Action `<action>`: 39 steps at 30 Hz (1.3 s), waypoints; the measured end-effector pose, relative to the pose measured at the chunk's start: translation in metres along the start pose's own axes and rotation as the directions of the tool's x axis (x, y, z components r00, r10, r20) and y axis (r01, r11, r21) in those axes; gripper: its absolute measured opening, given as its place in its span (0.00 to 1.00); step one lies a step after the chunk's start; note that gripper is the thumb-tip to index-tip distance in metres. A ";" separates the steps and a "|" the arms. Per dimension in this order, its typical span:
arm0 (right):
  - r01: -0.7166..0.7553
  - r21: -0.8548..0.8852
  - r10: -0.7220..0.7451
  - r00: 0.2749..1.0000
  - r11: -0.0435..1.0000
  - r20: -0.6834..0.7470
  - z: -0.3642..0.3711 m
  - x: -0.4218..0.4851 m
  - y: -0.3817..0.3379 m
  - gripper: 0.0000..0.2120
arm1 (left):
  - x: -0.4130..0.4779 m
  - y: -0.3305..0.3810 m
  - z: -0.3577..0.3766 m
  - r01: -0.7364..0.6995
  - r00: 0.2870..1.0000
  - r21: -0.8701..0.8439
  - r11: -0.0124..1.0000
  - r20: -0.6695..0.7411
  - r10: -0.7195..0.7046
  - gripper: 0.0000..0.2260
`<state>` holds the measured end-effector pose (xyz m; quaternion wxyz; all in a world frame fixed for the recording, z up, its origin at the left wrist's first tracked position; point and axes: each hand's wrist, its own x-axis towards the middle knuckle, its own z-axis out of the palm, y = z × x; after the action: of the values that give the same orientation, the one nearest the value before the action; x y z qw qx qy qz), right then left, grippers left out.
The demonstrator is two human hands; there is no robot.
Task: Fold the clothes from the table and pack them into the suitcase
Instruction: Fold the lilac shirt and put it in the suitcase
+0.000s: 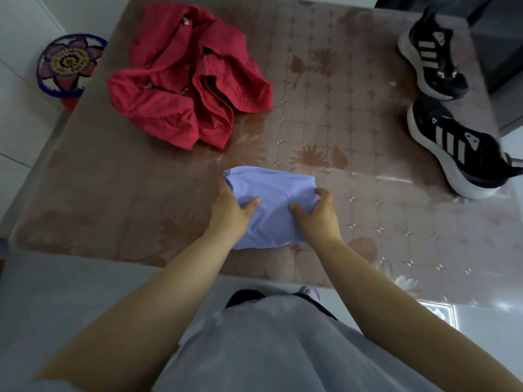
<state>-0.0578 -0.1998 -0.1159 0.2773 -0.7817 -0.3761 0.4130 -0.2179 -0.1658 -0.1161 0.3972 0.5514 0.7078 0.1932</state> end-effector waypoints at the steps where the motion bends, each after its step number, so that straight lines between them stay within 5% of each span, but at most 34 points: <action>1: -0.029 -0.010 0.029 0.999 1.000 0.029 -0.002 0.000 -0.001 0.29 | 0.001 0.004 0.002 -0.003 1.000 -0.003 1.000 0.019 0.003 0.37; 5: -0.014 -0.094 0.031 0.983 0.995 0.181 -0.014 -0.003 0.003 0.26 | 0.000 0.008 0.012 0.020 0.992 -0.007 1.000 0.126 -0.019 0.32; 9: -0.023 0.148 -0.016 0.966 0.989 0.259 -0.051 -0.026 0.018 0.22 | -0.020 0.015 0.024 0.137 0.954 -0.174 0.975 0.288 -0.083 0.27; 13: -0.080 0.448 -0.005 0.983 0.890 0.185 -0.101 -0.048 0.060 0.34 | -0.055 0.040 0.050 0.253 0.894 -0.341 0.905 0.439 -0.084 0.18; 21: -0.145 0.729 0.136 0.988 0.669 0.073 -0.245 -0.103 0.166 0.13 | -0.145 0.124 0.170 0.432 0.686 -0.346 0.833 0.726 -0.054 0.12; 24: -0.090 0.733 0.191 0.980 0.675 -0.056 -0.306 -0.124 0.216 0.10 | -0.190 0.159 0.232 0.467 0.586 -0.295 0.834 0.809 -0.042 0.10; 30: -0.080 0.691 0.309 0.927 0.719 -0.214 -0.409 -0.163 0.323 0.22 | -0.277 0.206 0.356 0.463 0.483 -0.195 0.865 0.873 -0.062 0.11; 35: -0.208 0.811 0.412 0.910 0.546 -0.044 -0.451 -0.194 0.404 0.26 | -0.320 0.223 0.428 0.476 0.464 -0.138 0.868 0.878 -0.115 0.13; 39: -0.176 0.897 0.431 0.902 0.406 -0.019 -0.466 -0.194 0.446 0.22 | -0.325 0.238 0.480 0.475 0.456 -0.087 0.876 0.876 -0.160 0.17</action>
<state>0.4276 -0.6666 -0.1271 0.6025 -0.6260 0.0779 0.4889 0.3286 -0.4731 -0.1256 0.8027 0.3571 0.4730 -0.0667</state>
